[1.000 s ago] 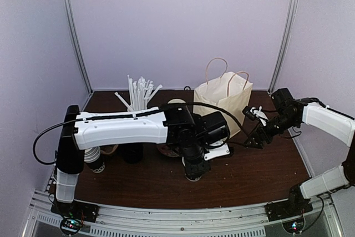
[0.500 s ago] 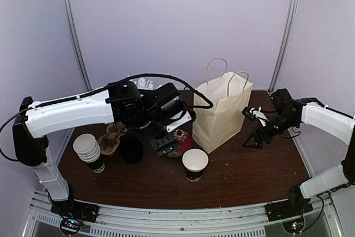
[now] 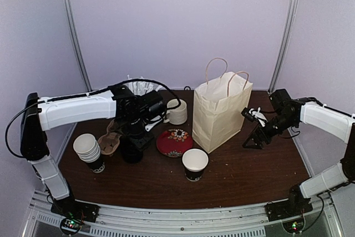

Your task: Pack the takeout coffee

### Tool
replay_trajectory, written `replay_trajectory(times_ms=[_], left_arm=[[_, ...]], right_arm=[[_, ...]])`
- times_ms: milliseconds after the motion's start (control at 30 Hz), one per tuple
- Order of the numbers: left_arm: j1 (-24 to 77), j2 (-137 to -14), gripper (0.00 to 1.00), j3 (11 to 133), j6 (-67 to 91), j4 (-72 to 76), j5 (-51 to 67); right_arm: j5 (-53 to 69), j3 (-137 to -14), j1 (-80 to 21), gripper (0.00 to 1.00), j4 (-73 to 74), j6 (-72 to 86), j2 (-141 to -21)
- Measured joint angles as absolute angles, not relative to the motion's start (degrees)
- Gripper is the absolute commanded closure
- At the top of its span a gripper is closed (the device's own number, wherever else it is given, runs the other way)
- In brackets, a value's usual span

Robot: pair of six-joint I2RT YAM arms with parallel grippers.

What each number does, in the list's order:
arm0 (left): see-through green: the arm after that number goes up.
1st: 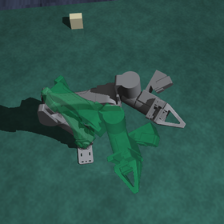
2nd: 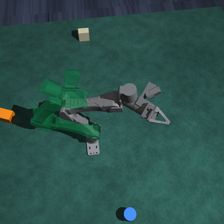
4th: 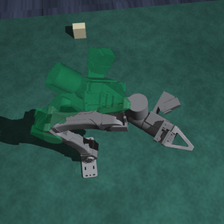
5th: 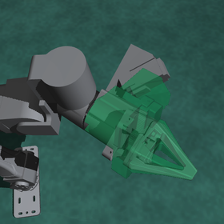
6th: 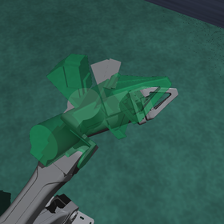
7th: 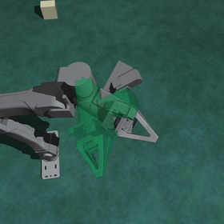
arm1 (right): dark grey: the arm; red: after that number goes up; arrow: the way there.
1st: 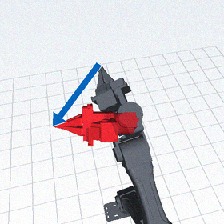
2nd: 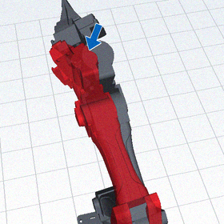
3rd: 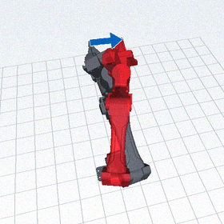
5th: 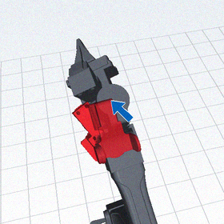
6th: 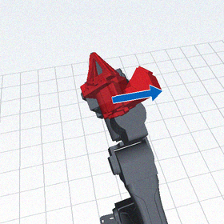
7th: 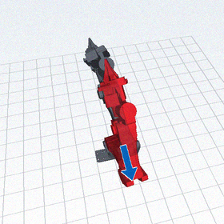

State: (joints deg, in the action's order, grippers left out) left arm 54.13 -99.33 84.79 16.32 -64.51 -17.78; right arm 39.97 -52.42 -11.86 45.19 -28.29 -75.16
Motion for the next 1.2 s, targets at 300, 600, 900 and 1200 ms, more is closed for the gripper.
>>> replay_trajectory(times_ms=[300,600,900,1200], left_arm=[[54.2,-103.9,0.43,82.6,18.4,-64.4,-17.4],[54.2,-105.3,0.56,81.8,18.5,-64.4,-16.6],[54.2,-105.8,0.64,80.3,19.0,-64.3,-16.2],[54.2,-106.1,0.72,78.9,19.0,-64.1,-16.5]], right_arm=[[39.9,-53.0,-11.9,0.14,45.3,-28.3,-75.9],[39.9,-53.1,-11.9,0.14,45.3,-28.3,-76.1],[39.8,-53.1,-11.9,0.14,45.4,-28.4,-76.2],[39.8,-53.1,-11.9,0.14,45.4,-28.4,-76.2]])
